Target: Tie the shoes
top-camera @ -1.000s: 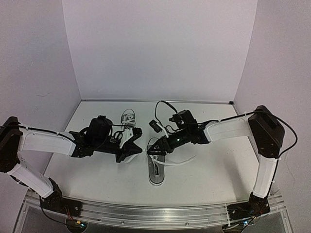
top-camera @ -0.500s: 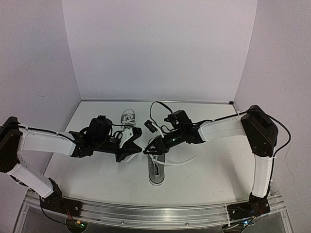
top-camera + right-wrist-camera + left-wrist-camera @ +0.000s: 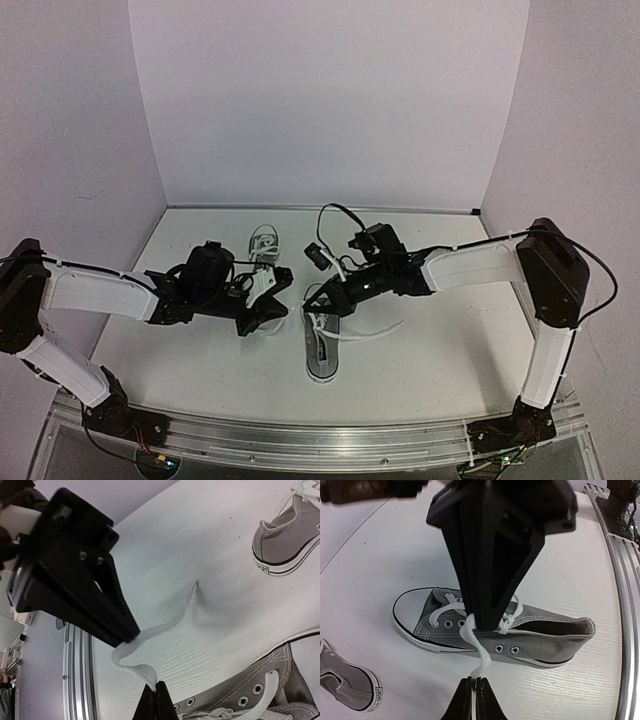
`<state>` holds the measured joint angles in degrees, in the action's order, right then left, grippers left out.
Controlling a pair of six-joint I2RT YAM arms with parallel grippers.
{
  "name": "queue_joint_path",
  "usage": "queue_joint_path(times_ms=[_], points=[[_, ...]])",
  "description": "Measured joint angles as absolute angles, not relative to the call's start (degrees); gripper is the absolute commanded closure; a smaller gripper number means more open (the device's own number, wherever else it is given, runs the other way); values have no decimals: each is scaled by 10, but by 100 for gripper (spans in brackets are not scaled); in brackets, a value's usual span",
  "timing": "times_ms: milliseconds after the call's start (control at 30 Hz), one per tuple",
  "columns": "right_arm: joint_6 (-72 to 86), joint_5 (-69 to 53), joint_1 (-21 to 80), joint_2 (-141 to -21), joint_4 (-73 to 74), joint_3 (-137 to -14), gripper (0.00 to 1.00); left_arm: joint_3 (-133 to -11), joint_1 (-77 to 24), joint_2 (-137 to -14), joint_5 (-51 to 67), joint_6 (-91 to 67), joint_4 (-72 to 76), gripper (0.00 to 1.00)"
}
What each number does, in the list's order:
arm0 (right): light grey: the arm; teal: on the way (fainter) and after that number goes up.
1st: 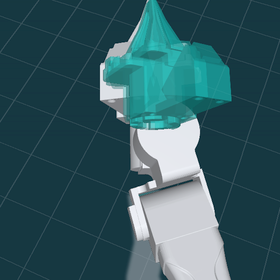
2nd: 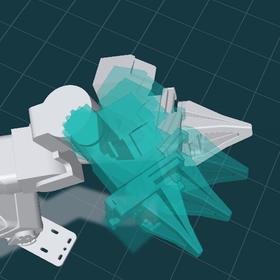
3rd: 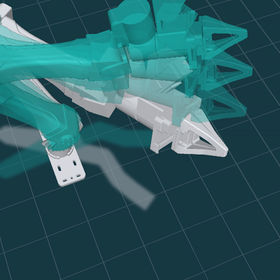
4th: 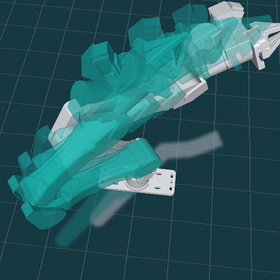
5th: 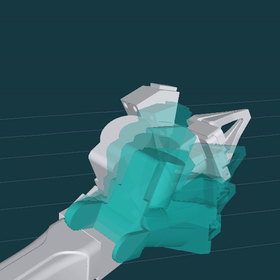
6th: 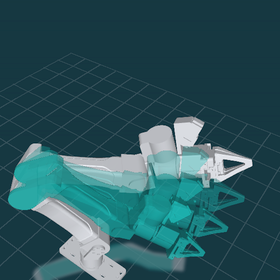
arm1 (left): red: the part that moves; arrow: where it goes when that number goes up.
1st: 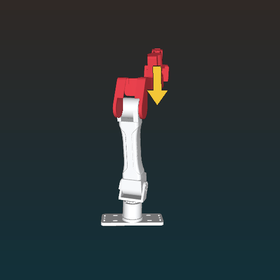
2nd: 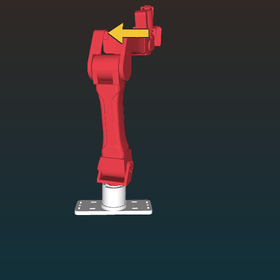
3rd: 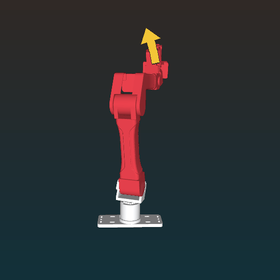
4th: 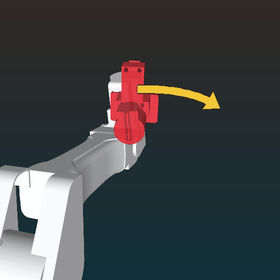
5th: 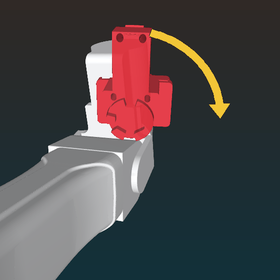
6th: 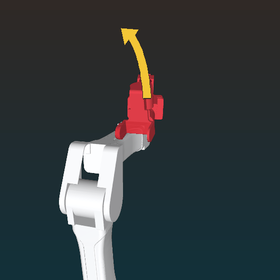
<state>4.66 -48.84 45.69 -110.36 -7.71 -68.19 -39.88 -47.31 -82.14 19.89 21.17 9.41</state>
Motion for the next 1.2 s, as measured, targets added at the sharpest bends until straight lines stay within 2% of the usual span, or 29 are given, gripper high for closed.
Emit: queue_joint_path(times_ms=[233, 500, 867, 1200], points=[[53, -465, 457, -1047, -78, -658, 100, -397, -474, -866, 200, 192, 128, 71], [62, -447, 457, -1039, -79, -625, 100, -376, -477, -875, 212, 138, 229, 45], [86, -417, 453, -1029, -89, -605, 100, -374, -516, -948, 215, 93, 316, 53], [105, -401, 445, -1018, -100, -589, 100, -409, -552, -1007, 172, 91, 352, 67]])
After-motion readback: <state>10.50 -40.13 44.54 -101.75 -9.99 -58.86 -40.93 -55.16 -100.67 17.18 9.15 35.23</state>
